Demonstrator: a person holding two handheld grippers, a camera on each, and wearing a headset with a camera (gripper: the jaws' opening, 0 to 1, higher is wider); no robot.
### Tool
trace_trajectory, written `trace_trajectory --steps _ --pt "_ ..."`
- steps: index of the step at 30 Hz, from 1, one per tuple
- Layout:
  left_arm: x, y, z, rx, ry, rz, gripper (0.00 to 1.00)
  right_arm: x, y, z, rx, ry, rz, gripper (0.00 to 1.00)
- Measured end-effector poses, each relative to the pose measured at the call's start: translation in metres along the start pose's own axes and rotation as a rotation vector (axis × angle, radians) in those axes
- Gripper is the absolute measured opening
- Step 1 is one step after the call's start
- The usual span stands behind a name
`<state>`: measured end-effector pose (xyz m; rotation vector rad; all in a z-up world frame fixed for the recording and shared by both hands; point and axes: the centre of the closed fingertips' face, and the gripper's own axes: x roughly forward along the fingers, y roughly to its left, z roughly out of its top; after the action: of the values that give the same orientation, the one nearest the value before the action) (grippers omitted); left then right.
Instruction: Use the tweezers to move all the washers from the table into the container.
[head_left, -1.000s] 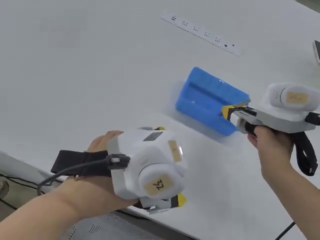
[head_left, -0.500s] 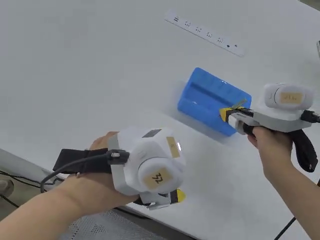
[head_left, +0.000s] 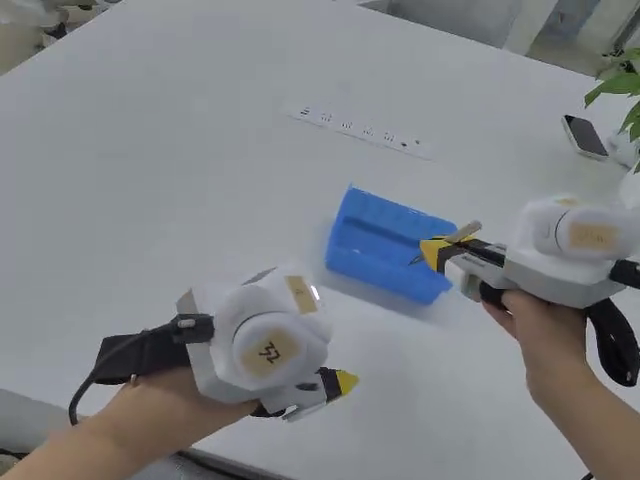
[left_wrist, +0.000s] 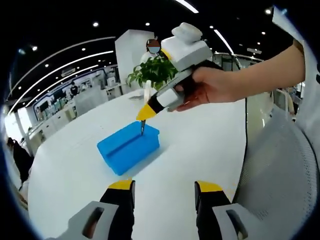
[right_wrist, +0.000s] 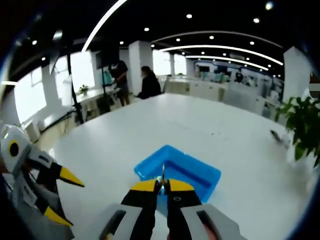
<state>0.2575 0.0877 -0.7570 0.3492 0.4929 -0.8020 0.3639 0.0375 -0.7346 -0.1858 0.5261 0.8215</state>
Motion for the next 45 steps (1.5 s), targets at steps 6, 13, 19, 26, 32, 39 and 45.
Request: trace_trajectory --steps 6,13,19,26,32,39,45 --pt "-0.018 0.001 0.039 -0.129 -0.112 -0.099 0.31 -0.018 0.029 -0.009 -0.065 0.030 0.067 0.03" --pt "-0.030 0.002 0.078 -0.216 -0.215 -0.196 0.25 -0.036 0.055 -0.018 -0.126 0.049 0.132 0.03" --pt "-0.032 -0.015 0.098 -0.231 -0.256 -0.305 0.25 -0.047 0.083 -0.027 -0.159 0.074 0.224 0.03" --pt "-0.028 -0.033 0.104 -0.073 -0.232 -0.388 0.25 -0.049 0.103 -0.034 -0.187 0.099 0.298 0.03" --pt "-0.025 -0.044 0.100 -0.012 -0.191 -0.446 0.26 -0.050 0.110 -0.042 -0.208 0.121 0.336 0.03" --pt "-0.018 -0.052 0.094 0.020 -0.172 -0.484 0.09 -0.052 0.115 -0.050 -0.246 0.155 0.379 0.03" --pt "-0.015 -0.052 0.085 0.041 -0.150 -0.526 0.01 -0.050 0.114 -0.059 -0.293 0.198 0.394 0.03"
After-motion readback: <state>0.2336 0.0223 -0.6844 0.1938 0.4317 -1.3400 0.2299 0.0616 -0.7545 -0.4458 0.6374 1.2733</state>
